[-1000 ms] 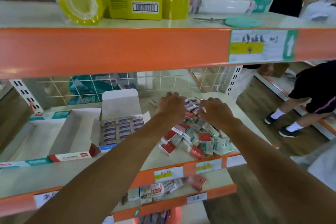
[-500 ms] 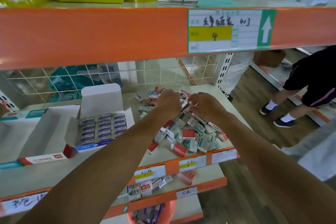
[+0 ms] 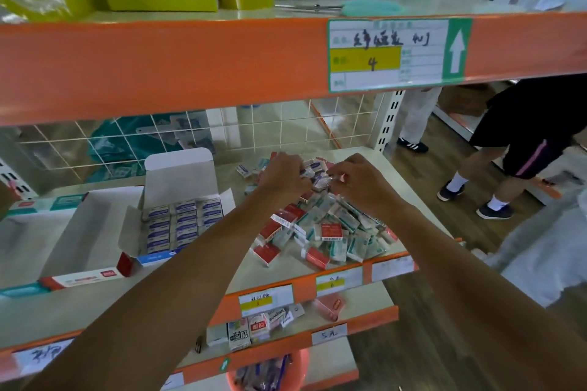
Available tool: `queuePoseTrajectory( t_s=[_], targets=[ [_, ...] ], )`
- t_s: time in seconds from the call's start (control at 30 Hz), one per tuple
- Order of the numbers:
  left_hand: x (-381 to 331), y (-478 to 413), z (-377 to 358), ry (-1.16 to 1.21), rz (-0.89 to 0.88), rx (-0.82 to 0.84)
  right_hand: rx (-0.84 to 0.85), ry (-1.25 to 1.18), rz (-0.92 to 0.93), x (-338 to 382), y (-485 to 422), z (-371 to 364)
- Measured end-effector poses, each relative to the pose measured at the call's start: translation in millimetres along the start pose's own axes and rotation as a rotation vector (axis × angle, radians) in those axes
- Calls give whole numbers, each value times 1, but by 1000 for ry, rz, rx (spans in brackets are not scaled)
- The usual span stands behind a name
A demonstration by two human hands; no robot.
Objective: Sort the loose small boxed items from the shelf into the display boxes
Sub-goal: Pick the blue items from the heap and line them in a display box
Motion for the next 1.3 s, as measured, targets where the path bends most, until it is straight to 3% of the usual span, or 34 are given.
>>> queuePoseTrajectory(
  t_s=[0.27,0.9,1.07,1.3],
  targets=[
    [17,28,28,18,-50,-75,-20,-35,12,26,-2,-13],
    [94,88,91,52,88,-115,19,-68,169,126,-30,-61],
    [111,99,99,62,104,-127,97,-131,195,151,-28,-73],
    [132,109,104,66,158,-119,124,11,258,176,-29,-86]
  ],
)
Point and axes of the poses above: each hand's wrist, its own y-axis away from the middle knuckle, its own z-axis out of the back of the hand, x = y × z, the point moved 6 cm from there along -y, towards the middle knuckle, and after that the axes turned 3 degrees about x, right-handed, at the moved point
